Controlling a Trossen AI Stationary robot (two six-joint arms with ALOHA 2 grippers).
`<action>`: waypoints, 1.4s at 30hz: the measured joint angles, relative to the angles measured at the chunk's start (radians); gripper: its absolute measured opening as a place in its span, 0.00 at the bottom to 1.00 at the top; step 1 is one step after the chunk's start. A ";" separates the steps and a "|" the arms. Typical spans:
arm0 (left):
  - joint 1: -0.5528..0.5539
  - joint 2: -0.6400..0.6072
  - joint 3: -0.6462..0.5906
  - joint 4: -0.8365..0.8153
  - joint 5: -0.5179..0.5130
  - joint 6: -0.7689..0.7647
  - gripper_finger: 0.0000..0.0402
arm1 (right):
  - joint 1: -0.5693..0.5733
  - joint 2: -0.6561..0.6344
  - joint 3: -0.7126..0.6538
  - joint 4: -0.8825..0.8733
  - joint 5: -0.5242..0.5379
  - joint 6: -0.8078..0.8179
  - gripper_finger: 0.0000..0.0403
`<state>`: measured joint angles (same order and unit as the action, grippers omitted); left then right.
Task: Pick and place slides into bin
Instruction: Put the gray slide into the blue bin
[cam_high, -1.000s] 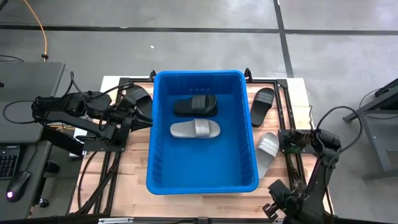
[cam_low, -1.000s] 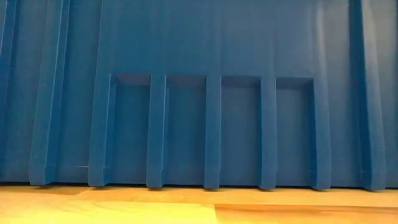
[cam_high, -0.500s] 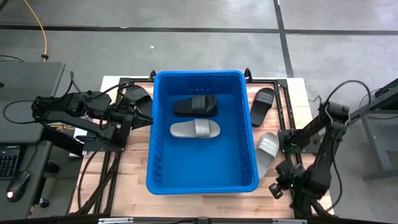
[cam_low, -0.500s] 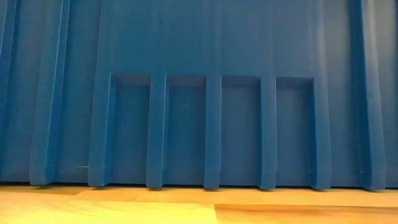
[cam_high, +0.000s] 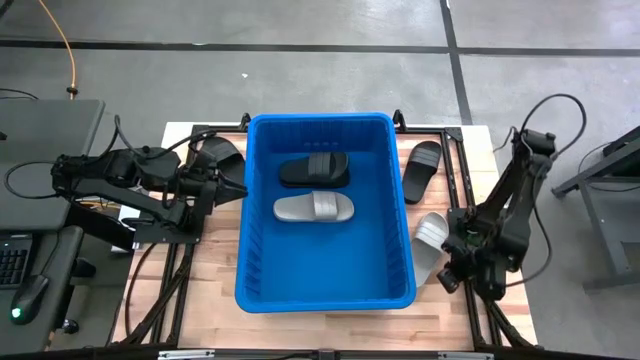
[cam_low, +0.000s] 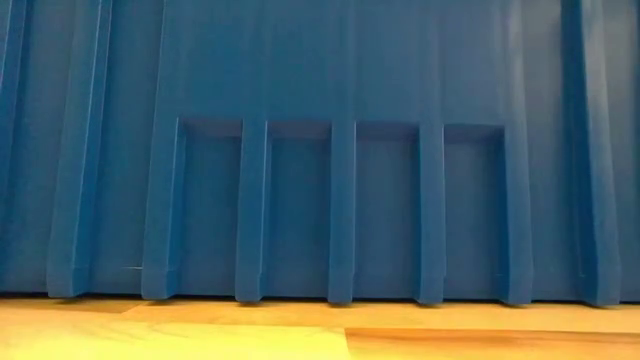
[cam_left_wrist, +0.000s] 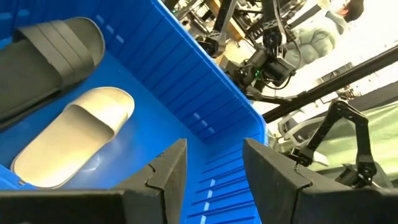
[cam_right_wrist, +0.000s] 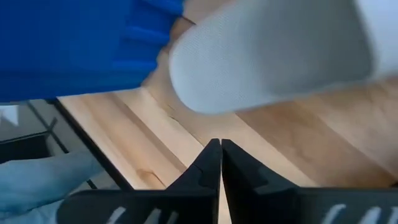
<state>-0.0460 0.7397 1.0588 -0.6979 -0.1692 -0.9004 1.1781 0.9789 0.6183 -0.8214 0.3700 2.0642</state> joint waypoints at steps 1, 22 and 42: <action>0.000 0.006 0.000 0.000 0.000 0.001 0.37 | -0.003 -0.011 0.001 -0.003 0.014 -0.021 0.02; 0.000 0.031 0.000 -0.016 0.038 0.036 0.37 | -0.323 0.068 0.055 -0.327 -0.046 -0.425 0.48; 0.000 0.031 0.000 -0.008 0.049 0.032 0.37 | -0.482 0.275 0.057 -0.321 -0.230 -0.488 0.48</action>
<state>-0.0460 0.7704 1.0592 -0.7055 -0.1200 -0.8684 0.6962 1.2535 0.6751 -1.1427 0.1395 1.5766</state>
